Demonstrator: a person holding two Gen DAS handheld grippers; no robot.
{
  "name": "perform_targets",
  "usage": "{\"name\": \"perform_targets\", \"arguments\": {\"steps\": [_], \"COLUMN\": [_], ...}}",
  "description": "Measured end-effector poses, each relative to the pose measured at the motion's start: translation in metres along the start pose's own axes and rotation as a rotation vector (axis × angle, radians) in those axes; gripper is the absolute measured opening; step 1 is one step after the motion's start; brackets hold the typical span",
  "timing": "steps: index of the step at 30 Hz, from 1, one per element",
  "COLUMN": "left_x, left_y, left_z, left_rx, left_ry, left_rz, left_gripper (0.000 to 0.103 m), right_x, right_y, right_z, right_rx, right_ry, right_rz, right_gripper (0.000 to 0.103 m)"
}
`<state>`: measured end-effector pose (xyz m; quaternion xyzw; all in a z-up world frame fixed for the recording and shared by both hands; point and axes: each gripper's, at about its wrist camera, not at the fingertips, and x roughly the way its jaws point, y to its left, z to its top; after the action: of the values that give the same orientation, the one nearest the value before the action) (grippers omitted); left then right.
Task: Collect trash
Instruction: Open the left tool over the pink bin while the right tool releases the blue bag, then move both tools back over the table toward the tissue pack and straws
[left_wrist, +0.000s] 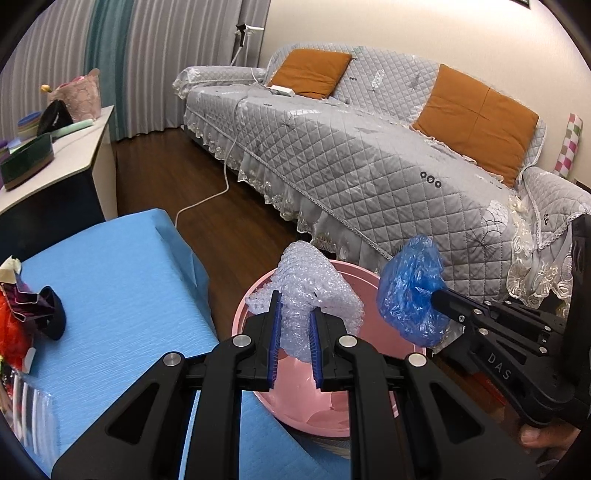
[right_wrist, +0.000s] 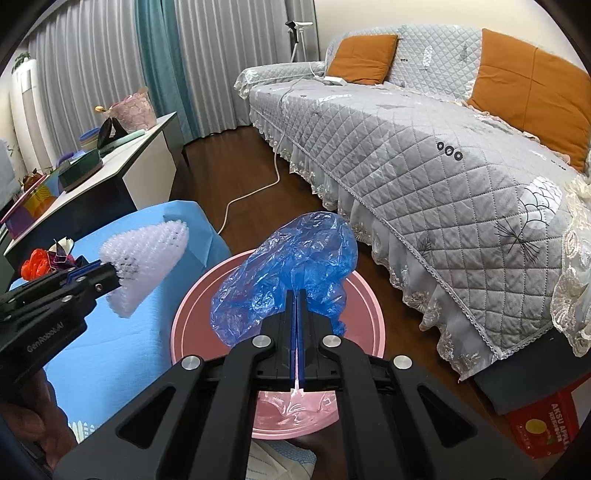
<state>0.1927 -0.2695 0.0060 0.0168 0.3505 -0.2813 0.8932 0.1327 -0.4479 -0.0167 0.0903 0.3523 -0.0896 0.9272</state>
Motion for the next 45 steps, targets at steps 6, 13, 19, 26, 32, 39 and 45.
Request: {"name": "perform_targets", "arguments": {"steps": [6, 13, 19, 26, 32, 39, 45], "left_x": [0.013, 0.011, 0.001, -0.029, -0.067, -0.117, -0.159], "left_y": [0.004, 0.014, 0.015, 0.020, 0.035, 0.063, 0.103], "left_z": [0.003, 0.003, 0.002, 0.002, -0.001, -0.007, -0.017], "left_rx": [0.001, -0.026, -0.023, -0.031, -0.049, -0.054, -0.065], "left_ry": [0.043, 0.049, 0.038, 0.000, -0.041, -0.085, -0.111], "left_rz": [-0.020, -0.036, -0.038, -0.021, 0.015, 0.078, 0.148], "left_gripper": [0.039, 0.045, 0.044, 0.044, 0.044, 0.044, 0.044], "right_x": [0.009, 0.007, 0.002, -0.016, -0.036, -0.050, -0.058], "right_y": [0.003, -0.001, 0.002, 0.010, 0.026, 0.054, 0.088], "right_z": [-0.001, -0.001, 0.002, 0.006, 0.005, 0.005, 0.002], "right_rx": [-0.007, 0.017, 0.017, 0.013, -0.004, -0.006, -0.004], "right_ry": [0.036, 0.026, 0.008, -0.097, -0.207, -0.200, -0.190], "right_rz": [-0.006, -0.035, -0.045, -0.046, -0.007, 0.067, 0.153], "right_gripper": [0.017, 0.045, 0.045, 0.045, 0.043, 0.034, 0.034]}}
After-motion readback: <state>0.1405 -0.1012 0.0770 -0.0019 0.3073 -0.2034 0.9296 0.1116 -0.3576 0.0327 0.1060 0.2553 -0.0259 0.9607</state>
